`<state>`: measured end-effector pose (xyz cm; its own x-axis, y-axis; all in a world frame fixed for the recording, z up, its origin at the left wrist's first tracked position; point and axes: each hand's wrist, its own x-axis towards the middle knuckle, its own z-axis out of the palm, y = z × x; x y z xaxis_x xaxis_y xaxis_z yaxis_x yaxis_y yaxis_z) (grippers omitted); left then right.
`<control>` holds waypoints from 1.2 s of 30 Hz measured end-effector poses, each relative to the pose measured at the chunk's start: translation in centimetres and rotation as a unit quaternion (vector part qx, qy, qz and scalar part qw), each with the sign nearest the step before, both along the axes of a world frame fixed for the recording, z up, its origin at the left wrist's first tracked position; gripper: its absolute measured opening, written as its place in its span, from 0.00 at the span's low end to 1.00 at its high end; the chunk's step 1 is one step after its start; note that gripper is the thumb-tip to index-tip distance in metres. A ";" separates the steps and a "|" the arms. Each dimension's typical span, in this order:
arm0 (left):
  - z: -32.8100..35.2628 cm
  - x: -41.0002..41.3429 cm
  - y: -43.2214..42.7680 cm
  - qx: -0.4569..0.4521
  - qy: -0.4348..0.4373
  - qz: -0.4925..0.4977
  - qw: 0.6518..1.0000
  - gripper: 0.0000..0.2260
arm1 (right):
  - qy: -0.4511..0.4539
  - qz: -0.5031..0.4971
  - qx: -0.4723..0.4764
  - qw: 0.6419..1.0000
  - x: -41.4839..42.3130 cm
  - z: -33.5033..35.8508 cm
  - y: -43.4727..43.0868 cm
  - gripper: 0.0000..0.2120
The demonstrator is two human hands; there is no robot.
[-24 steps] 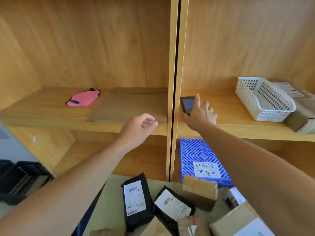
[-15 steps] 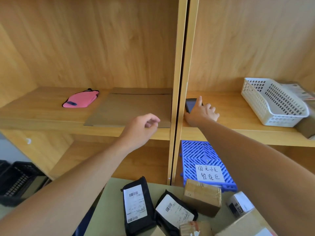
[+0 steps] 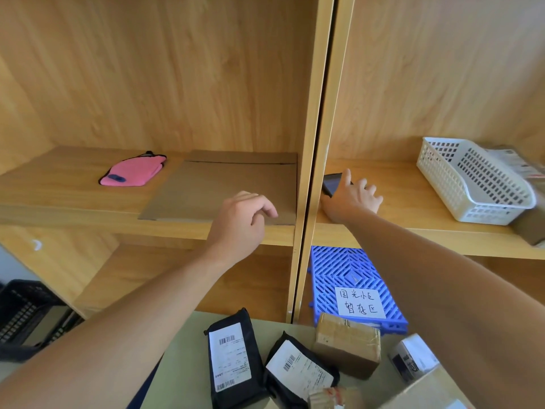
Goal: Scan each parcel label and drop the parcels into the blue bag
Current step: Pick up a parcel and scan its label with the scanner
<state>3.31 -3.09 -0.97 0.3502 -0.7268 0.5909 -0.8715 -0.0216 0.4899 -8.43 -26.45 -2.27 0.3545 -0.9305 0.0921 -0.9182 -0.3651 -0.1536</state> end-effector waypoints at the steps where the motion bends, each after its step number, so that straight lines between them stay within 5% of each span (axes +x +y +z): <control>1: 0.0 -0.1 0.0 -0.010 -0.011 -0.005 1.000 0.18 | 0.000 0.001 -0.009 1.000 -0.2 -0.1 0.1 0.45; 15: -0.5 -0.2 1.4 -0.025 -0.023 -0.013 0.999 0.16 | -0.095 0.011 0.002 0.995 -3.3 0.8 0.9 0.47; 27: -7.3 -9.2 -0.1 0.096 0.052 -0.113 0.988 0.11 | -0.140 -0.001 -0.064 0.988 -17.2 -1.8 7.9 0.48; 36: -15.3 -20.0 -1.8 0.252 0.102 -0.239 0.932 0.10 | -0.075 -0.091 -0.019 0.993 -30.6 -8.6 13.6 0.51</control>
<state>-16.69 -4.93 -16.28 -0.0169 -0.9960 0.0877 -0.7299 0.0722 0.6797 -39.03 -12.89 -10.85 0.1606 -0.9726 0.1680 -0.9371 -0.2037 -0.2833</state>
